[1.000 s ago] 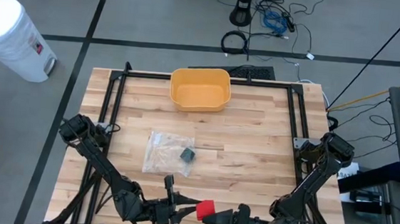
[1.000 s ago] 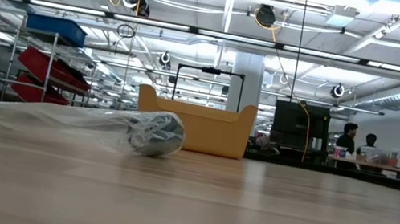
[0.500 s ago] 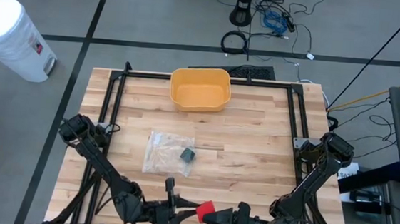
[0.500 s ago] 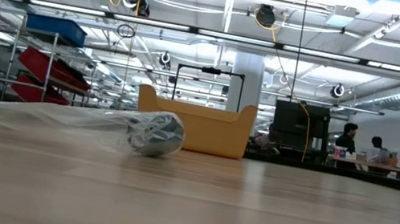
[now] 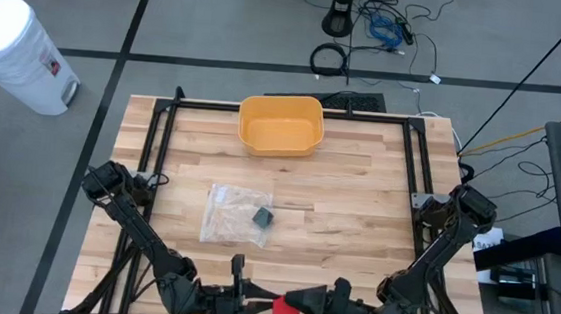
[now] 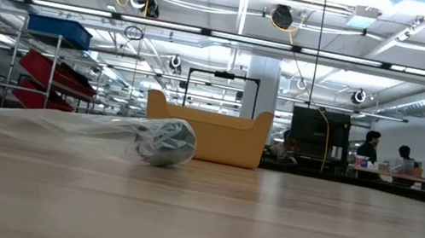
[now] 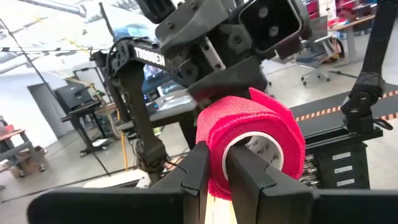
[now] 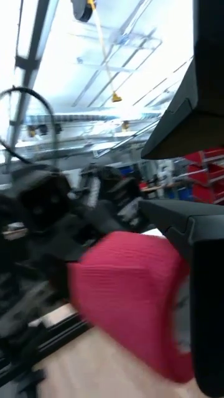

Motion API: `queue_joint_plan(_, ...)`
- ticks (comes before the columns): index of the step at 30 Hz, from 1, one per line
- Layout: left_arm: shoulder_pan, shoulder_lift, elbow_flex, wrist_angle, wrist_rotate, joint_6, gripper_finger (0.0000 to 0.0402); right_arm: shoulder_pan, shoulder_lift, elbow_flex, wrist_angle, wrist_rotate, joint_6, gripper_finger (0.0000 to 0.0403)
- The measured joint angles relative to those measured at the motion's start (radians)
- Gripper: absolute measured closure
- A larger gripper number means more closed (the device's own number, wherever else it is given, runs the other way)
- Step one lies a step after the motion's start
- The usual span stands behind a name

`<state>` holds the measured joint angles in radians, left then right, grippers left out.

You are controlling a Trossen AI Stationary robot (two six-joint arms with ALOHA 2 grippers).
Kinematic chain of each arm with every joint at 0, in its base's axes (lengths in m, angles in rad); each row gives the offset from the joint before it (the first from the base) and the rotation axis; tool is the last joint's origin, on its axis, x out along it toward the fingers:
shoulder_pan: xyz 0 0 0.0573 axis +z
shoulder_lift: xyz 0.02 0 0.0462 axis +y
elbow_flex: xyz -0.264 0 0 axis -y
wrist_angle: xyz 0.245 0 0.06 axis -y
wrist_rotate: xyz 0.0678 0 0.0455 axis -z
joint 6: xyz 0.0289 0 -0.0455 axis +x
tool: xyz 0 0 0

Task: Roll bandage
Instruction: Roll the red bandage

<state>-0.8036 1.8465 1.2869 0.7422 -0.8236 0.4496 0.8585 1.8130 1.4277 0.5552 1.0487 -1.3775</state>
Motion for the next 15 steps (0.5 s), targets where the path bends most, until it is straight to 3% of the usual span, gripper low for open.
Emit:
queue_joint_plan(7,-0.002,0.000,0.000,0.004,-0.008,0.000,0.0348,0.042,-0.006,0.000,0.044,0.049,-0.043,0.0300)
queue_joint_plan(15,0.007,0.000,0.000,0.005,-0.015,-0.011,0.0348,0.092,-0.023,0.000,0.008,-0.115,0.168,0.0300)
